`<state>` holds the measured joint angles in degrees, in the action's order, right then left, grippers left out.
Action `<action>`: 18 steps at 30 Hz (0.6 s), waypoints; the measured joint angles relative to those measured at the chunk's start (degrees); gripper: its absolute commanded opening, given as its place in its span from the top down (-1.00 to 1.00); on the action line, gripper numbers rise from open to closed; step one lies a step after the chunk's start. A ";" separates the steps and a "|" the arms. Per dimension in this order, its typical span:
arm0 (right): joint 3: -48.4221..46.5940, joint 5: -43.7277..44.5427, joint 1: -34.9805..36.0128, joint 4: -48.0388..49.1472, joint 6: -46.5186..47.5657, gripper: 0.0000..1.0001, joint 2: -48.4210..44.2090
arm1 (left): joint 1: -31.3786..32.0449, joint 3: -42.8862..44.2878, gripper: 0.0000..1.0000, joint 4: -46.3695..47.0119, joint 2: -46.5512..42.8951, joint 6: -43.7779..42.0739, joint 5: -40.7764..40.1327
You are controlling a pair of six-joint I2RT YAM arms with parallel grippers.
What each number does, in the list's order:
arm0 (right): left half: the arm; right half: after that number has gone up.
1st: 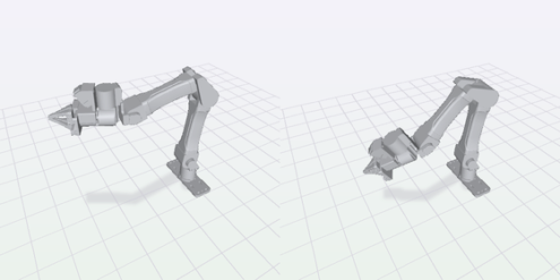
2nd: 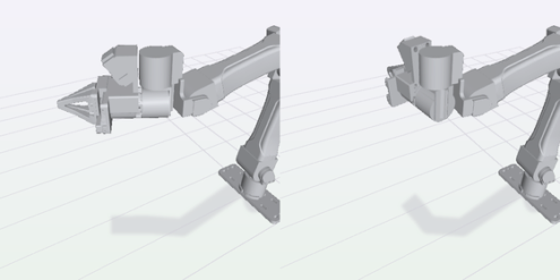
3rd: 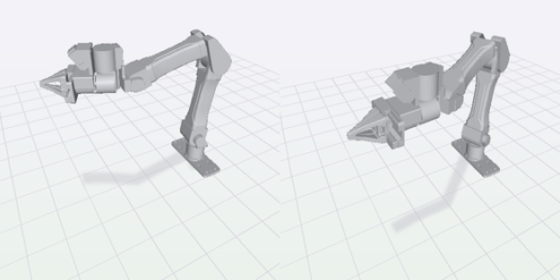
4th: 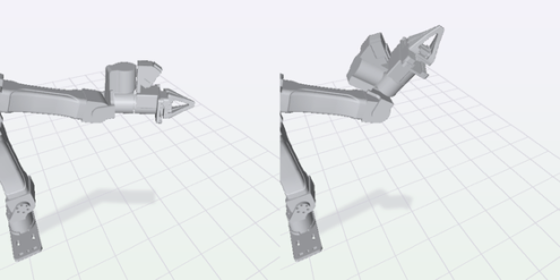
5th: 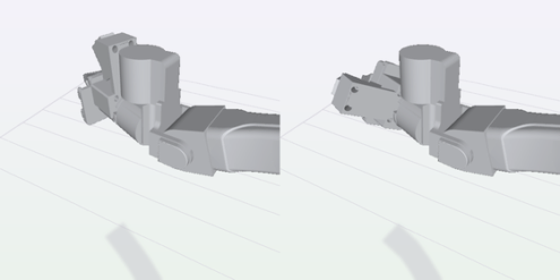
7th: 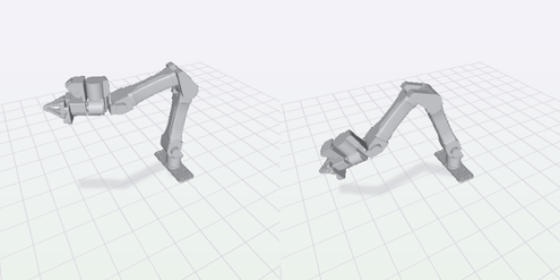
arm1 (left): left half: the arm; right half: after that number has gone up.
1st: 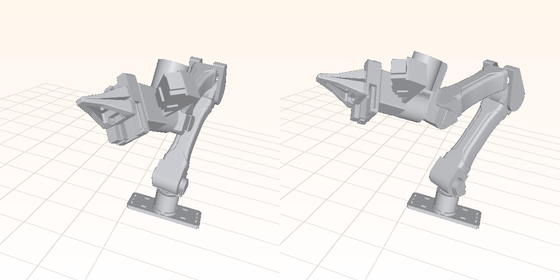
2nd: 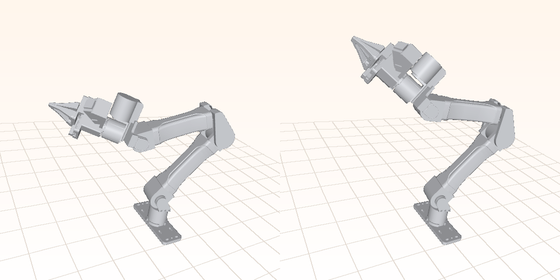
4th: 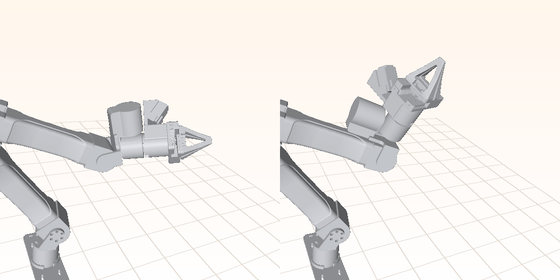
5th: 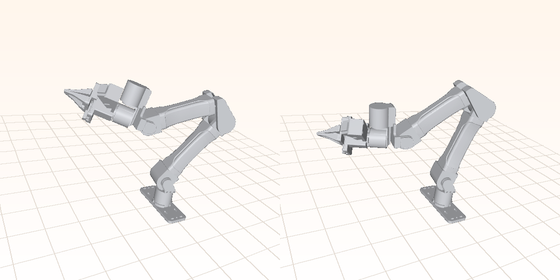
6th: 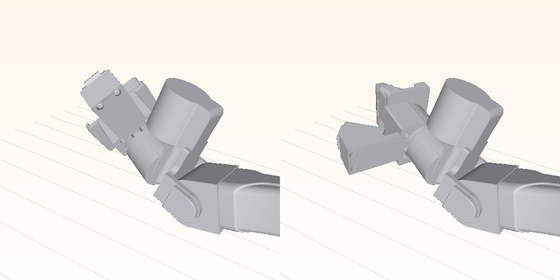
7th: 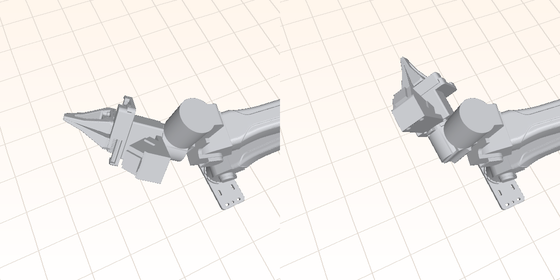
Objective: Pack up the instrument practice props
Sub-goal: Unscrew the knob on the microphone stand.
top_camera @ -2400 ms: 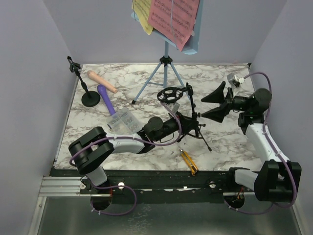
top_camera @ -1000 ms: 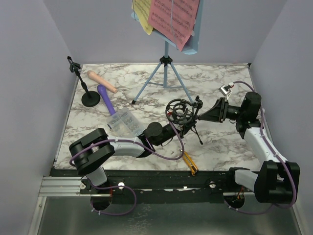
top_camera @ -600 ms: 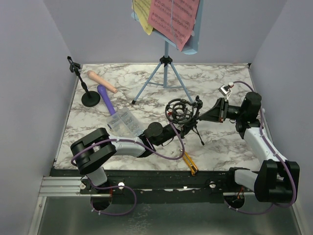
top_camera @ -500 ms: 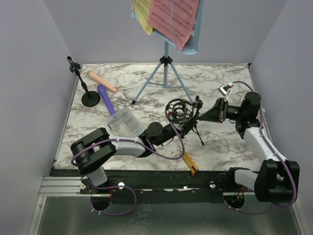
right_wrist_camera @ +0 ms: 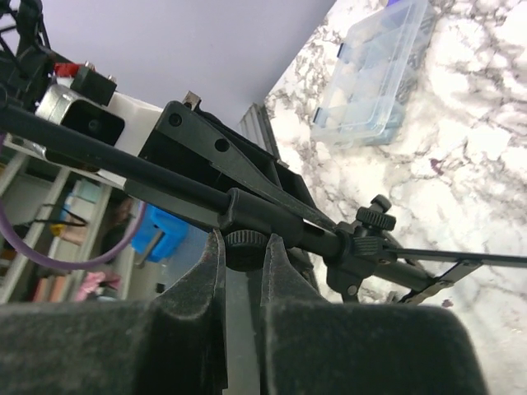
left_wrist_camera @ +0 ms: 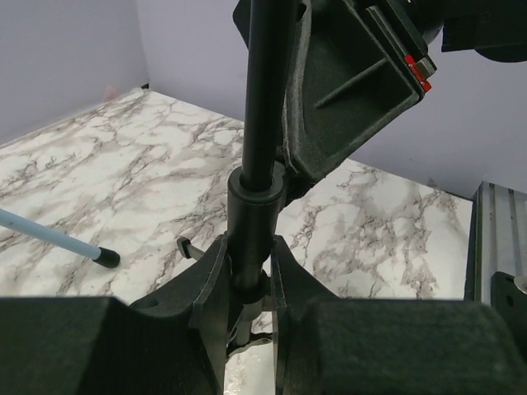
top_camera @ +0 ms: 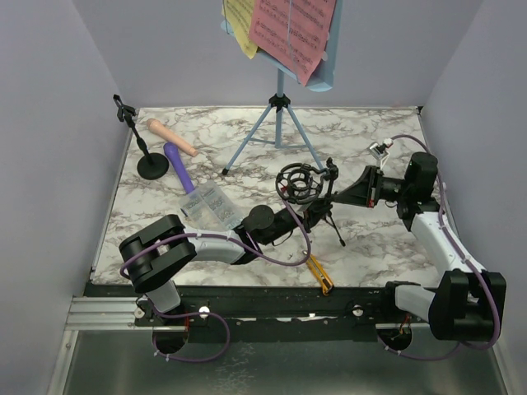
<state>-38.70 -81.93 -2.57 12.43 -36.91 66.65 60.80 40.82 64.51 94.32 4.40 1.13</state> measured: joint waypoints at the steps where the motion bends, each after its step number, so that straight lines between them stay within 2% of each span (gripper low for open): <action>1: -0.48 0.04 0.07 -1.46 2.14 1.00 -0.17 | 0.00 0.00 1.00 0.00 0.00 0.42 0.02; 8: -7.13 3.69 2.62 -16.55 22.62 1.00 -0.63 | -0.81 -0.17 1.00 0.81 -0.04 5.35 -0.31; 18: -12.59 12.63 7.87 -28.41 48.98 1.00 -1.75 | -2.38 -0.44 1.00 -1.42 -0.68 13.64 -0.79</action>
<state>-51.29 -69.30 5.30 -15.99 12.08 64.90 58.41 40.38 63.09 93.65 18.04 0.34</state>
